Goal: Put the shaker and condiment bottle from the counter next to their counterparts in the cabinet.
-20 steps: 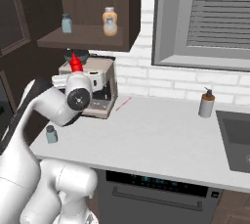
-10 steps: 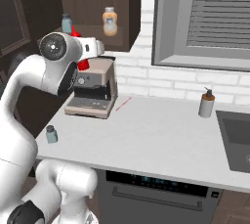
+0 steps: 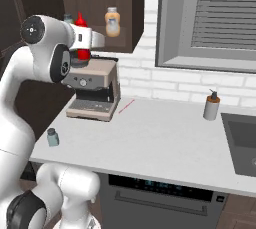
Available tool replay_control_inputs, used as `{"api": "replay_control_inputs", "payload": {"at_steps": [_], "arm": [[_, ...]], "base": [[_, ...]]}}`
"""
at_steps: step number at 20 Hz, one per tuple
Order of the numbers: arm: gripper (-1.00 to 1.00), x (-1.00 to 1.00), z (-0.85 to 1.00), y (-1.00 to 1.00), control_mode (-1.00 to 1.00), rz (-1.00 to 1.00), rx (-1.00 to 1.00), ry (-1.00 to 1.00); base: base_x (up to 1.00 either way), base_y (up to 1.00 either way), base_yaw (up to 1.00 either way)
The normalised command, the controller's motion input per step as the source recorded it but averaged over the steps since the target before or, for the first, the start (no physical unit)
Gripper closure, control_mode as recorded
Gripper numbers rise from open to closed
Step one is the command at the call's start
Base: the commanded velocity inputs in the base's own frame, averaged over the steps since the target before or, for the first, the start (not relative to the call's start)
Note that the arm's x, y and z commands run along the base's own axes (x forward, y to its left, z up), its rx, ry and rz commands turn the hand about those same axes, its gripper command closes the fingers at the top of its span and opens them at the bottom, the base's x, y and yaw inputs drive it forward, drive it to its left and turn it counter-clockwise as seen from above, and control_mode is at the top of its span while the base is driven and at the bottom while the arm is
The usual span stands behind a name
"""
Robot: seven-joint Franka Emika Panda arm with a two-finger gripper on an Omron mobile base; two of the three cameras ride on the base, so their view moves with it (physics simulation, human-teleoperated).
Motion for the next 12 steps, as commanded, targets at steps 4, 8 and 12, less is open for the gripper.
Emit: {"api": "replay_control_inputs", "payload": {"at_steps": [4,8,12], "arm": [[1.0,0.03,0.03,0.11,-1.0,-0.21,0.07,-0.07],[1.0,0.04,0.0,-0.01,-1.0,0.0,0.0,0.0],[1.0,0.26,0.04,-0.01,-1.0,0.0,0.02,0.0]], "base": [[0.0,0.0,0.0],[0.0,0.0,0.0],[0.0,0.0,0.0]]}}
